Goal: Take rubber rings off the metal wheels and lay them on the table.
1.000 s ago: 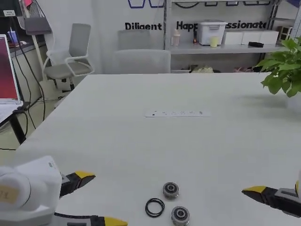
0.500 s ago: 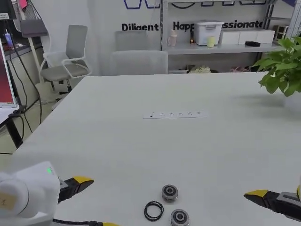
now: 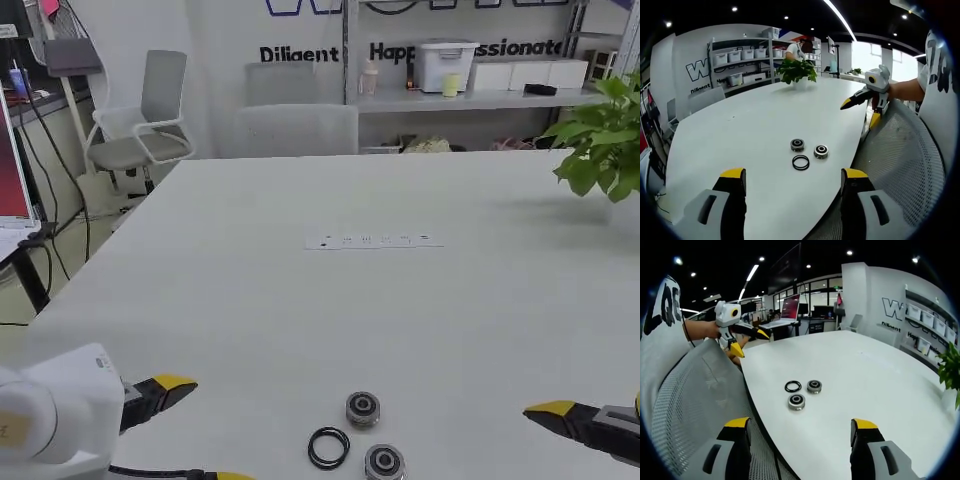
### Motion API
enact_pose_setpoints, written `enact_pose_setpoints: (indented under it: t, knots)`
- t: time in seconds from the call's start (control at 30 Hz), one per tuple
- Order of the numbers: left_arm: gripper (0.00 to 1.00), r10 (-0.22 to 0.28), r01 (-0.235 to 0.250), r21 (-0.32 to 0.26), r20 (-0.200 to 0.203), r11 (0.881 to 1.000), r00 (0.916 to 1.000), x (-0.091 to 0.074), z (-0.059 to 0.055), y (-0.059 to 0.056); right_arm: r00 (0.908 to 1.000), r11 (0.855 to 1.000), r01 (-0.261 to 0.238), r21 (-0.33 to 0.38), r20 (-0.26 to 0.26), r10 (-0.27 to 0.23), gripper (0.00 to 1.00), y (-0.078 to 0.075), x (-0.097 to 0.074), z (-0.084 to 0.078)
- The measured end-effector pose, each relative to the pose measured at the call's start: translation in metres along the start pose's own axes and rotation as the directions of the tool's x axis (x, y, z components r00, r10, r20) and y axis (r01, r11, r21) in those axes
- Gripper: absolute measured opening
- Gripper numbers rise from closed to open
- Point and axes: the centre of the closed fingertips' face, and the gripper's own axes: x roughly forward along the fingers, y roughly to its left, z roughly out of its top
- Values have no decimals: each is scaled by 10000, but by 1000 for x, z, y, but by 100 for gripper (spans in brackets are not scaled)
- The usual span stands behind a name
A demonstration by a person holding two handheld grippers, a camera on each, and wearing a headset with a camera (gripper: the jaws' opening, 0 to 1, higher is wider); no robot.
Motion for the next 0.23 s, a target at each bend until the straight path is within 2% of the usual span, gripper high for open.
enact_pose_setpoints:
  t: [0.23]
  knots:
    - [75, -14, 14, -30, -13, 10000, 10000, 1, -1, 0, 10000, 10000, 4, -18, -78, -4, 81, -1, 1, -3]
